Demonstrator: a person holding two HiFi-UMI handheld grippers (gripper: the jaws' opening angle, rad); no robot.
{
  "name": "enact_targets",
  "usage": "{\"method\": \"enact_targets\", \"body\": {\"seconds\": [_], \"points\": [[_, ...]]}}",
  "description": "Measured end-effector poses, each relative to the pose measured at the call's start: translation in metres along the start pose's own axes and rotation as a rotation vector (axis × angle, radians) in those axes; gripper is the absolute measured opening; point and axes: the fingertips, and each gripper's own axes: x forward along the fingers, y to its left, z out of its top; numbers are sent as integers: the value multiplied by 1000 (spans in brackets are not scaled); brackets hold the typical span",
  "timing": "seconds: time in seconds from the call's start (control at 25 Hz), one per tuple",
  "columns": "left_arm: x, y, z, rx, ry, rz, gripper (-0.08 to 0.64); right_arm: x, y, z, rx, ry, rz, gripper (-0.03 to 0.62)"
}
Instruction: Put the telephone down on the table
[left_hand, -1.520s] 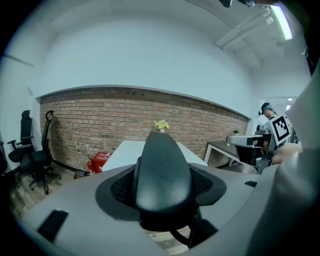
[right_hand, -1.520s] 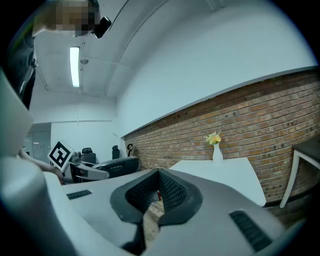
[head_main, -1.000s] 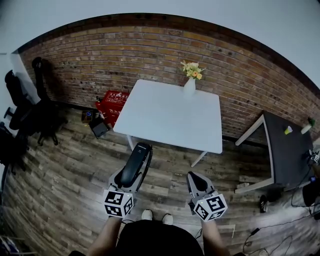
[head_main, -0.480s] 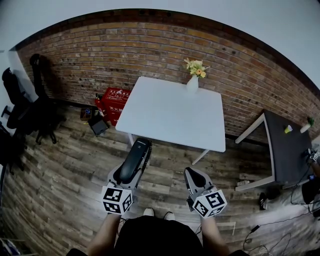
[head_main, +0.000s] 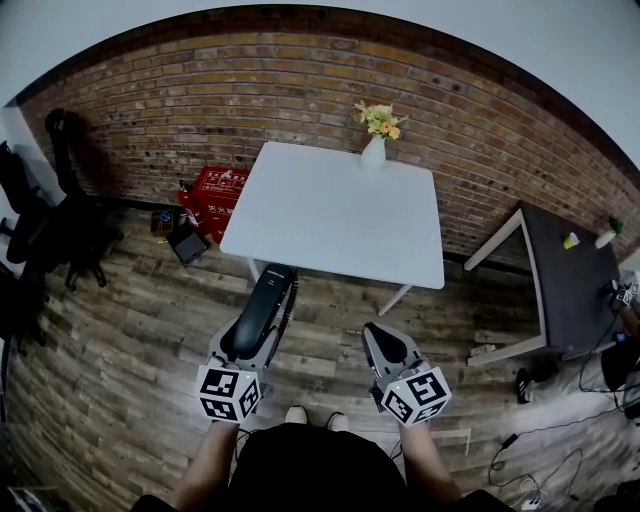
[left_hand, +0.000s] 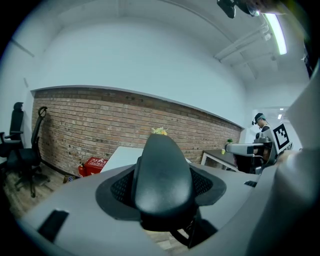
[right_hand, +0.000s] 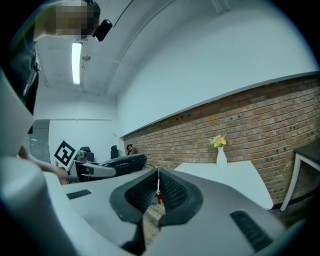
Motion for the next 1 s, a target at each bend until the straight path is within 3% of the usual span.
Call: {"method": "enact_targets", "body": {"seconds": [1.0], "points": [[6, -28, 2, 2, -4, -17, 276, -22, -20, 1, 13, -6, -26, 23]]}}
